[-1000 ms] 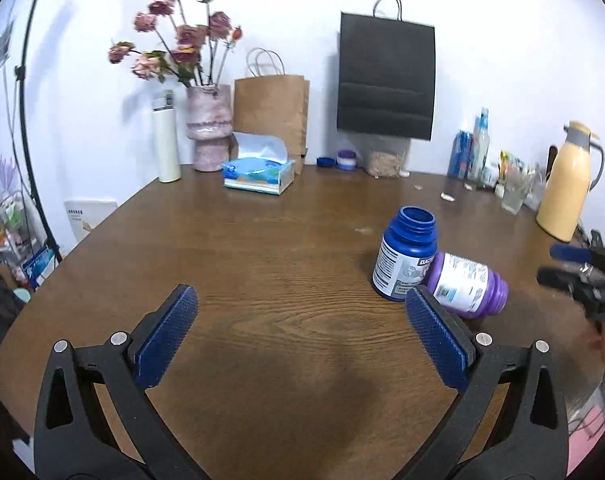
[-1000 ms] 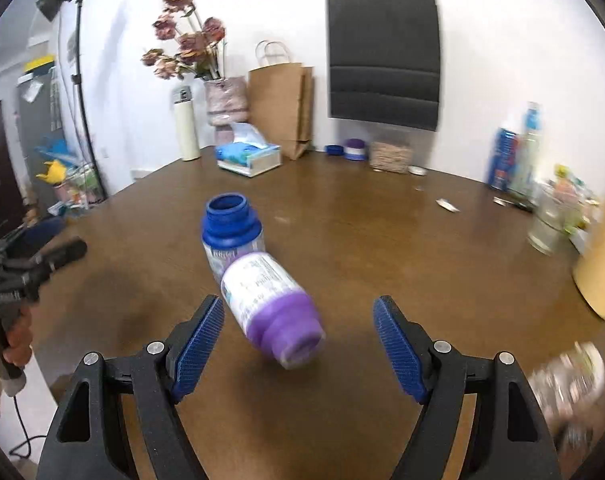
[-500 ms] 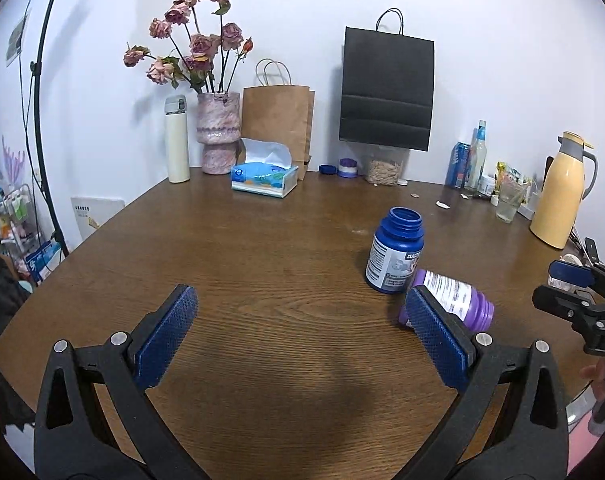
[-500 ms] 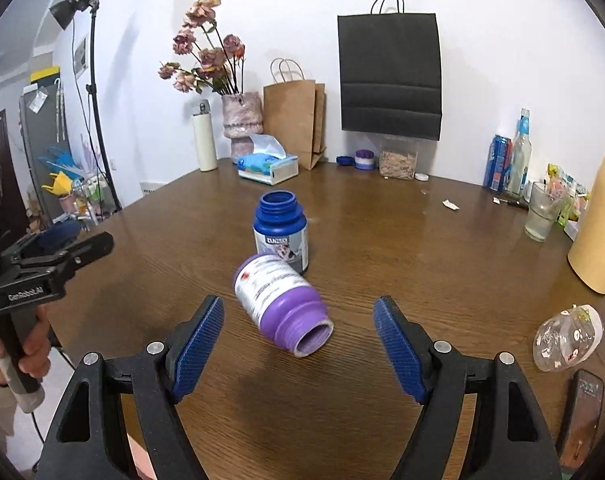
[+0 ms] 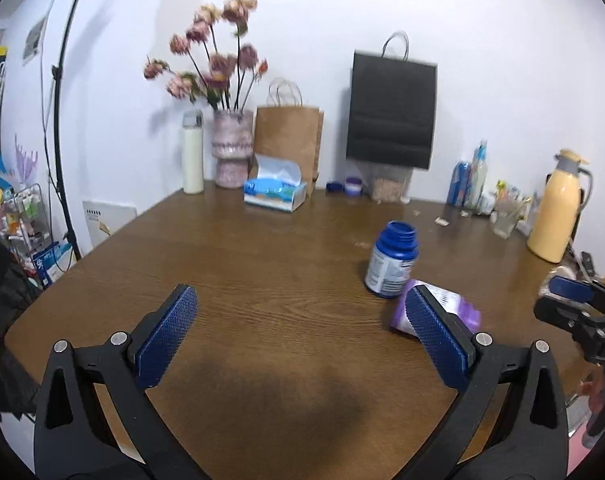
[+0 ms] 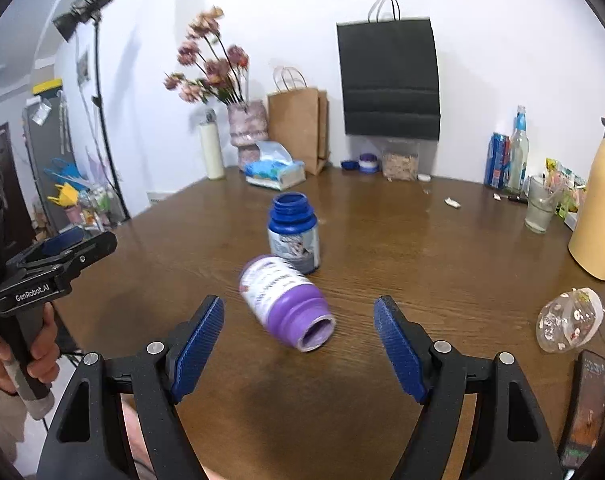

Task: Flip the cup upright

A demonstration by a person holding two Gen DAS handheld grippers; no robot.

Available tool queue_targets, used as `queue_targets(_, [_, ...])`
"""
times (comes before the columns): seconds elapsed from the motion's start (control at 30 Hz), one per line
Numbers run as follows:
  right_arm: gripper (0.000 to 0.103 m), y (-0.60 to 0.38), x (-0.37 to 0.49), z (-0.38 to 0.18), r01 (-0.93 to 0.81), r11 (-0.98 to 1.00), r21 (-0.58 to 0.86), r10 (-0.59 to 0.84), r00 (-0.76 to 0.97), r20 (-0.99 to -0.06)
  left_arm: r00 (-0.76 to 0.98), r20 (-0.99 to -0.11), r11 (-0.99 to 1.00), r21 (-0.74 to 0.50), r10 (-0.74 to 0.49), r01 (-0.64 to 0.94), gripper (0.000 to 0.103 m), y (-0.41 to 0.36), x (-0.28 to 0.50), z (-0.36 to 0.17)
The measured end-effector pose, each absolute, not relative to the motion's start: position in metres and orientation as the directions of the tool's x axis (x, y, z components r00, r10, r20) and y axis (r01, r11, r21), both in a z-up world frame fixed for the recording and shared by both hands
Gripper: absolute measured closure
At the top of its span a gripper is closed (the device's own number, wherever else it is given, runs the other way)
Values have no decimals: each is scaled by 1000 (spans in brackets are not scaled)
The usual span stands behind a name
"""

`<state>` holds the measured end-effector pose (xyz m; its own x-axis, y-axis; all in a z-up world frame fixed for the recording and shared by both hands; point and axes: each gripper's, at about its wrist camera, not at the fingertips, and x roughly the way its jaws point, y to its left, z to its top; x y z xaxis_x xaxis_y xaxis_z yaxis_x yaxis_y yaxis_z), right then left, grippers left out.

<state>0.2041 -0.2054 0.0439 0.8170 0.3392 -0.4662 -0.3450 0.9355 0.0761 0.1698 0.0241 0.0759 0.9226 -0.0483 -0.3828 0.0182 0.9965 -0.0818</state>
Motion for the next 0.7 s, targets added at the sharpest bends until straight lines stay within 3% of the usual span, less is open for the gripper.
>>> queue_targets(0.2, [21, -202, 149, 51, -347, 936, 66, 344, 852, -394, 958, -288, 999, 50, 5, 10, 0, 13, 92, 77])
queue_targets(0.3, [21, -197, 120, 41, -318, 945, 82, 326, 873, -363, 978, -200, 998, 38, 55, -49, 0, 14, 51, 65])
queue_targets(0.43, [21, -189, 83, 32, -286, 955, 75, 296, 912, -285, 996, -73, 984, 170, 59, -46, 0, 6, 12, 57])
queue_targets(0.5, [21, -185, 66, 28, -278, 959, 55, 283, 923, -259, 995, -84, 988, 147, 47, -34, 0, 12, 3, 54])
queue_targets(0.63, [21, -182, 34, 17, -301, 951, 66, 307, 917, -256, 972, -234, 995, 94, 5, 17, 0, 22, -6, 42])
queue_targets(0.7, [21, -183, 22, 11, -314, 946, 84, 325, 908, -264, 966, -256, 997, 81, 23, -2, 0, 26, -10, 39])
